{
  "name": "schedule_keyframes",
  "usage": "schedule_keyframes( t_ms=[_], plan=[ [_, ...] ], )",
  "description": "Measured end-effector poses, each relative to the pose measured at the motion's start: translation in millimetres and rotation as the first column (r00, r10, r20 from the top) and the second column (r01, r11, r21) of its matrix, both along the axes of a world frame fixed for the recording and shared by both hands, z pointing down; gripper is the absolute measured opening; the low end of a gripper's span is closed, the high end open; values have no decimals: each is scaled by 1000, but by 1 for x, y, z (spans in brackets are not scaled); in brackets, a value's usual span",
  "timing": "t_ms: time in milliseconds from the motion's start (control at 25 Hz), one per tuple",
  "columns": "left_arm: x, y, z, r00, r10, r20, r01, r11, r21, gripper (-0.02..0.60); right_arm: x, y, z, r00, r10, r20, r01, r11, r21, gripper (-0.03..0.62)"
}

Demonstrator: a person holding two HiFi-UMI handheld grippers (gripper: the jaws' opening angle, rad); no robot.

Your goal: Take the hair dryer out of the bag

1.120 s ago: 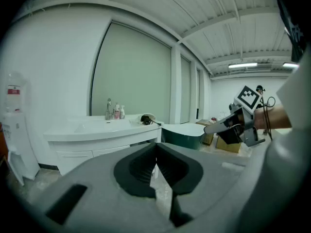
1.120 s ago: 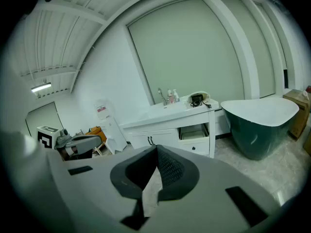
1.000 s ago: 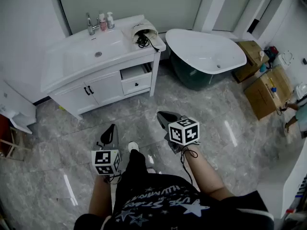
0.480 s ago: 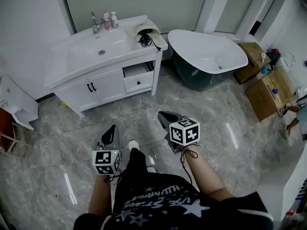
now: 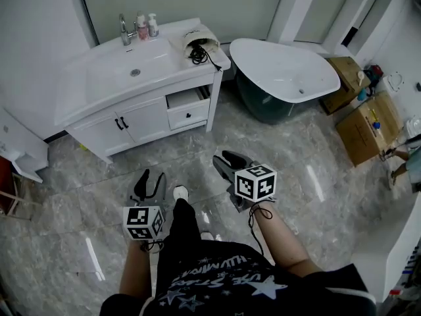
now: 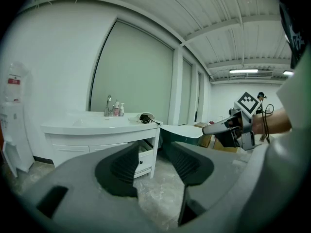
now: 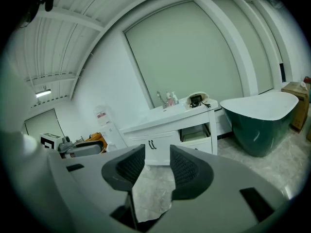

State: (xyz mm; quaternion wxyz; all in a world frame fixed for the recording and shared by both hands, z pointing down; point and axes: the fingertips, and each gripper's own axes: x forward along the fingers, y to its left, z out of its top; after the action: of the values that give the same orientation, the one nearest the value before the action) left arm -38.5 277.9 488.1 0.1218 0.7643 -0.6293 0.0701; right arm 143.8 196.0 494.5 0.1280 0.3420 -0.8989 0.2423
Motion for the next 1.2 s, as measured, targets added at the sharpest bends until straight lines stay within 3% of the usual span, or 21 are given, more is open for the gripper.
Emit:
schedule_keyframes(
  t_ms=[40,160,360,520,800,960,1200],
  plan=[
    [-4,-8,5,1000,1,-9,-1,1000,-10,231,-3,-8,3,1000,5,-6,-5,1000,-3,165],
    [-17,-38,15,1000,2,-28,-3,1000,-29,299,-13,-40,10,999,25,-19,-26,1000,-17,225],
    [-54,-98,22,999,-27,-47,25,999,-41,342,-42,-103,16,998,53,-27,-54,998,-23,301],
    [-83,-151,24,998,-36,-53,33,998,-49,348,-63,-157,16,996,85,-24,-86,996,-38,307],
    [-119,-234,16,999,21,-41,-23,998,-54,348,-93,-236,5,990,136,-39,-138,989,-48,307],
    [-132,-265,17,998,41,-54,-44,998,-51,348,-100,-270,4,982,185,-44,-187,982,-34,307],
    [-140,-302,16,993,114,-16,-115,992,-60,348,-100,-302,2,971,232,-62,-234,972,-27,306]
  ],
)
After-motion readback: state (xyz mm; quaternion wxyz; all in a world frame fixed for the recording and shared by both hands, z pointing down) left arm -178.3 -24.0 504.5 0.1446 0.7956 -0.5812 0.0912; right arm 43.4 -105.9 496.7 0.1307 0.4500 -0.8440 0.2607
